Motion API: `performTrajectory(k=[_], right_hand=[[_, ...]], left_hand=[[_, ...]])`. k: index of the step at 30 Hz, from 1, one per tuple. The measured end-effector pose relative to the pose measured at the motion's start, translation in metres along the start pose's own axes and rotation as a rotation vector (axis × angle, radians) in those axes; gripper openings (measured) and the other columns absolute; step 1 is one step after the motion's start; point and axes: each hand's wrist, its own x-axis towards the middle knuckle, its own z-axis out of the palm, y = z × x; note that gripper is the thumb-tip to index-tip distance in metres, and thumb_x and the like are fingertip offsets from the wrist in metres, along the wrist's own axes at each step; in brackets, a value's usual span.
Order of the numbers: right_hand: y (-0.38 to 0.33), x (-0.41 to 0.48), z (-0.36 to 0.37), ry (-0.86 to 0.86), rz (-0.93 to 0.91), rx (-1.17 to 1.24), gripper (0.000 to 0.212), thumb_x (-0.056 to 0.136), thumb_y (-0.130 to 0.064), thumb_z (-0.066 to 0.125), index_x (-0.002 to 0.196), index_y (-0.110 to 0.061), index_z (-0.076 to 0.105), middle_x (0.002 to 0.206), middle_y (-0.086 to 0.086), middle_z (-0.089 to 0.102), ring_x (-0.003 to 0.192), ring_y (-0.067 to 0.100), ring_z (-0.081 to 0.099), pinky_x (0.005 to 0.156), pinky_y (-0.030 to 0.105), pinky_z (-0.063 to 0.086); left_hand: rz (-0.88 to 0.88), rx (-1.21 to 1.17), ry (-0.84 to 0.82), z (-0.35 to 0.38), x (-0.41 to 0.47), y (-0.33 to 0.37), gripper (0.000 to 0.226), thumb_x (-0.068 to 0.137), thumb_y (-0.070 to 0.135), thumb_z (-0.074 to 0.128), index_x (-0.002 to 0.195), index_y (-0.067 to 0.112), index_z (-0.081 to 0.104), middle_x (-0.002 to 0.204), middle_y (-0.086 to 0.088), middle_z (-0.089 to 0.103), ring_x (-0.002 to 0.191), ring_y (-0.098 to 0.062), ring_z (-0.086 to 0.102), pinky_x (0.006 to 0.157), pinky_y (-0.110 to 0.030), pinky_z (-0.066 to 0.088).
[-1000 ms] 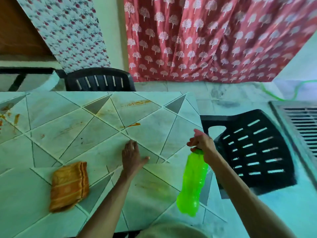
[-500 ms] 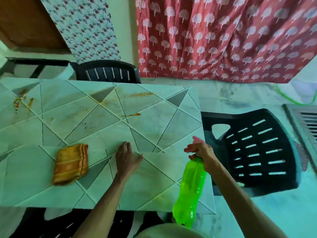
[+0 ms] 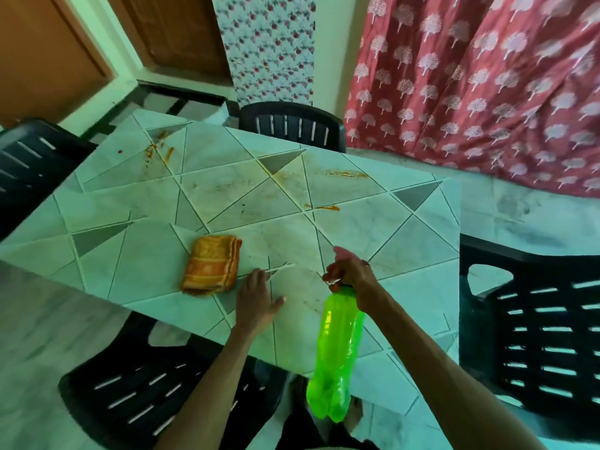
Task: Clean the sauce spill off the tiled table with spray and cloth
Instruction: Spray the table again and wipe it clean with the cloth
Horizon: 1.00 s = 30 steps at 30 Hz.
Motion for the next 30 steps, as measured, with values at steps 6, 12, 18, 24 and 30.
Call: performTrajectory(k=[6,12,18,24,30], right_hand=[[0.016,-0.004,0.034,-0.043,0.017,-0.147,0.047,0.085,0.000,0.051,0.123,-0.025,0.065,0.079,0.007,0.073,0.066,0.018,0.072,0.058,0.030,0.056],[0.040,-0.022,0.019,-0.076,-0.023,-0.146,0.026,0.100,-0.020,0.055,0.122,-0.013,0.066,0.091,0.014,0.075,0.073,0.016,0.073,0.061,0.032,0.059],[0.064,-0.055,-0.022,-0.087,-0.035,-0.196,0.025,0.102,-0.022,0.050,0.115,-0.017,0.070,0.084,0.020,0.071,0.071,0.024,0.069,0.061,0.035,0.056],[0.073,-0.087,-0.042,-0.095,-0.006,-0.194,0.024,0.103,-0.020,0.048,0.118,-0.020,0.067,0.098,0.019,0.075,0.069,0.017,0.065,0.061,0.034,0.058],[0.085,-0.112,-0.088,0.215,0.004,-0.017,0.029,0.094,-0.008,0.053,0.113,-0.024,0.068,0.077,0.014,0.070,0.059,0.017,0.065,0.054,0.029,0.053]], left_hand=[[0.002,0.015,0.012,0.000,-0.007,-0.026,0.078,0.083,0.050,0.066,0.142,0.006,0.041,0.149,-0.014,0.041,0.135,-0.035,0.038,0.109,-0.046,0.034],[0.060,-0.013,0.029,0.010,-0.015,-0.055,0.079,0.084,0.053,0.064,0.142,0.002,0.043,0.148,-0.017,0.041,0.136,-0.036,0.038,0.109,-0.047,0.035],[0.041,-0.061,0.058,0.011,-0.020,-0.044,0.075,0.085,0.046,0.068,0.141,0.001,0.045,0.146,-0.017,0.043,0.135,-0.038,0.038,0.109,-0.051,0.034],[0.021,-0.091,0.047,0.015,-0.035,-0.031,0.077,0.086,0.043,0.066,0.145,0.001,0.039,0.151,-0.017,0.037,0.140,-0.034,0.032,0.114,-0.049,0.028],[0.054,-0.055,0.008,0.029,-0.048,-0.007,0.081,0.085,0.044,0.067,0.146,0.002,0.036,0.152,-0.017,0.035,0.140,-0.036,0.031,0.113,-0.050,0.028]])
